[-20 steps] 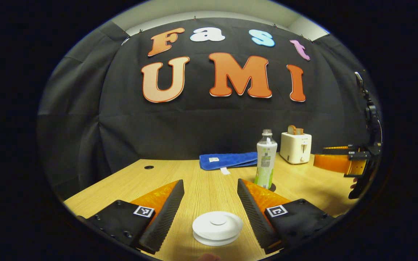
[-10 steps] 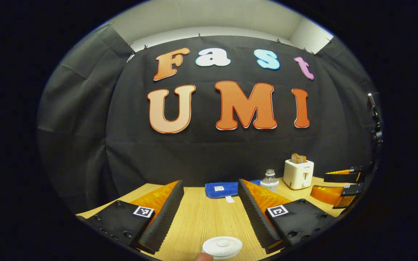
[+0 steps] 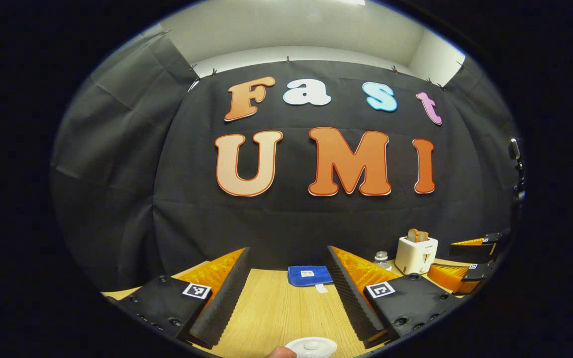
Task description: Open the teacup lid with one hand, grasp the water bottle and pour water into the teacup with the other hand; after pouring, place the water bottle on the coaster and then close the teacup lid.
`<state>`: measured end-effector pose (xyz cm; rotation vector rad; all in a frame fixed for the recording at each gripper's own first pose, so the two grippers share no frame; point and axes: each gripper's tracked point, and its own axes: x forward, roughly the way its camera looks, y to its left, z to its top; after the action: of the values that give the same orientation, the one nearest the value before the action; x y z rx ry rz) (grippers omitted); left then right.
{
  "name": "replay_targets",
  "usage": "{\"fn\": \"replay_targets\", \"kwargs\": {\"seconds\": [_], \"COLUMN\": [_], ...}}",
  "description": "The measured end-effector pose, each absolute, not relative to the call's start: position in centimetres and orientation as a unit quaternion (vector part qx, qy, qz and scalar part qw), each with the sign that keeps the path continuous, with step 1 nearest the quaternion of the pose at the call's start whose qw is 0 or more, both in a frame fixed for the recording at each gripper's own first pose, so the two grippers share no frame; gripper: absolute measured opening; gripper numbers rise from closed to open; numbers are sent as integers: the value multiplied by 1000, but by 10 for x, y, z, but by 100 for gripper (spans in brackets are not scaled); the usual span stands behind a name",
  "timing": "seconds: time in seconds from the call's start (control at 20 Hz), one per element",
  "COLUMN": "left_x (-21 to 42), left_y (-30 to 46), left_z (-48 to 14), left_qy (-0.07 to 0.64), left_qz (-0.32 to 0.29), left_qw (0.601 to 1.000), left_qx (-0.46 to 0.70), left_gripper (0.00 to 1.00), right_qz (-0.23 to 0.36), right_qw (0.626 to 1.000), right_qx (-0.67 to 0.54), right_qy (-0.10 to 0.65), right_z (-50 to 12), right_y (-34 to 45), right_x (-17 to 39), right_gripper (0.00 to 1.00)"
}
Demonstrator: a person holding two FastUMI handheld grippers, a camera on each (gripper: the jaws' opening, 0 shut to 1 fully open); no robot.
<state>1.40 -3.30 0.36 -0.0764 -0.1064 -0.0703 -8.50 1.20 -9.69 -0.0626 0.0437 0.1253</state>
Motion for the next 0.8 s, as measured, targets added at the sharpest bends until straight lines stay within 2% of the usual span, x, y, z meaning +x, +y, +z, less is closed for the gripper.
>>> {"fn": "replay_targets", "kwargs": {"seconds": [0.2, 0.5, 0.8], "left_x": [13, 23, 33], "left_y": [-31, -15, -35], "left_z": [22, 36, 24], "left_qy": [-63, -68, -53], "left_qz": [-43, -23, -46], "left_qw": [996, 997, 997], "left_qx": [-50, -23, -38], "left_gripper": [95, 95, 97], "right_qz": [102, 78, 45], "right_qw": [995, 996, 998], "right_qx": [7, -16, -28], "right_qy": [16, 28, 21], "right_z": [-79, -83, -78], "right_y": [39, 36, 20], "right_x": [-86, -81, -77], "right_gripper": [98, 98, 98]}}
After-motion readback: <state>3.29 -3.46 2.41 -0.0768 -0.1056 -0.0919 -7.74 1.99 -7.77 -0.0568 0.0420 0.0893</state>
